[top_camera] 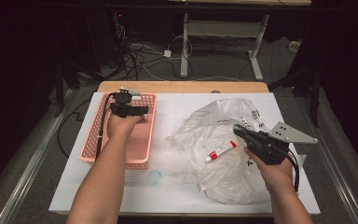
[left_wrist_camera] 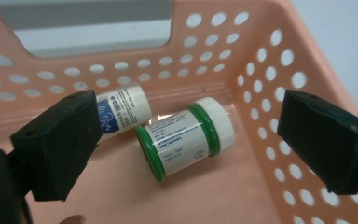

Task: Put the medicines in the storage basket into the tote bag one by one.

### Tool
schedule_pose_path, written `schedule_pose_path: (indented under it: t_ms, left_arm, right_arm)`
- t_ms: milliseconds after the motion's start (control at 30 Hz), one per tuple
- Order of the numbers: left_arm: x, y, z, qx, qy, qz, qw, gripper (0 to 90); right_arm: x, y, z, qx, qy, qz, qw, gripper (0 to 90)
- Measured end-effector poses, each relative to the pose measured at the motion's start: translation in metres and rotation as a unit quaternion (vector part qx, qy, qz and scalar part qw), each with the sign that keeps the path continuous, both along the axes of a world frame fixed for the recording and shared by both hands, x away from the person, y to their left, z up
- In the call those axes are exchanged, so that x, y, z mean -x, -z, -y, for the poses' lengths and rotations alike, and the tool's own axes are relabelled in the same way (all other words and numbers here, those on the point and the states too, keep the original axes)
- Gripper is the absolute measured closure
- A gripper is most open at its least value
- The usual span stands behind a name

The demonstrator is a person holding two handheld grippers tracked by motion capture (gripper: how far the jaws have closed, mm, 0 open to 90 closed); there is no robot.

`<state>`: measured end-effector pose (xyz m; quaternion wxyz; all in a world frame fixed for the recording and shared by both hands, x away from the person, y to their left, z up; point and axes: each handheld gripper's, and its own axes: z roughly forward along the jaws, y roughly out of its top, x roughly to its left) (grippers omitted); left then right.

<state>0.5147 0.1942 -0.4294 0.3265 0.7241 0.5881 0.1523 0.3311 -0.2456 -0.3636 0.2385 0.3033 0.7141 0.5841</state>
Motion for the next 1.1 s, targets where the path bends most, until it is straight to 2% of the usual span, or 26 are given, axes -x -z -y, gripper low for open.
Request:
schedule_pose_path:
  t_ms: [100, 267, 367, 467, 533, 700, 833, 933, 1000, 1100]
  left_arm:
    - [-0.006, 0.011, 0.002, 0.003, -0.003, -0.013, 0.9999, 8.2]
    - [-0.013, 0.021, 0.008, -0.020, 0.003, -0.038, 0.9991, 14.2]
    - [-0.016, 0.023, 0.009, -0.027, -0.005, -0.049, 0.9984, 17.2]
    - [-0.016, 0.023, 0.009, -0.031, -0.009, -0.050, 0.9982, 20.7]
    - [-0.016, 0.022, 0.008, -0.031, -0.011, -0.053, 0.9980, 26.1]
    - [-0.015, 0.022, 0.007, -0.024, -0.014, -0.067, 0.9974, 27.6]
    - [-0.014, 0.020, 0.006, -0.027, -0.017, -0.075, 0.9967, 29.7]
    - [-0.012, 0.017, 0.003, -0.024, -0.015, -0.076, 0.9967, 33.3]
    - [-0.009, 0.014, 0.004, -0.037, -0.010, -0.066, 0.9971, 35.1]
    - [-0.008, 0.016, 0.004, -0.036, 0.001, -0.075, 0.9965, 35.2]
  right_arm:
    - [-0.001, 0.001, 0.001, -0.001, 0.000, 0.001, 1.0000, 90.0]
    - [-0.001, 0.003, 0.000, -0.001, 0.000, -0.004, 1.0000, 90.0]
    - [-0.002, 0.004, -0.002, 0.002, -0.002, -0.006, 1.0000, 90.0]
    - [-0.002, 0.005, -0.002, 0.004, -0.003, -0.007, 1.0000, 90.0]
    - [-0.002, 0.005, -0.003, 0.005, -0.003, -0.006, 1.0000, 90.0]
    - [-0.001, 0.005, -0.003, 0.006, -0.003, -0.006, 1.0000, 90.0]
    - [-0.001, 0.005, -0.004, 0.005, -0.002, -0.006, 1.0000, 90.0]
    - [-0.001, 0.004, -0.004, 0.006, -0.003, -0.005, 1.0000, 90.0]
    - [-0.001, 0.004, -0.004, 0.006, -0.002, -0.005, 1.0000, 90.0]
    - [0.000, 0.004, -0.004, 0.007, -0.002, -0.005, 1.0000, 90.0]
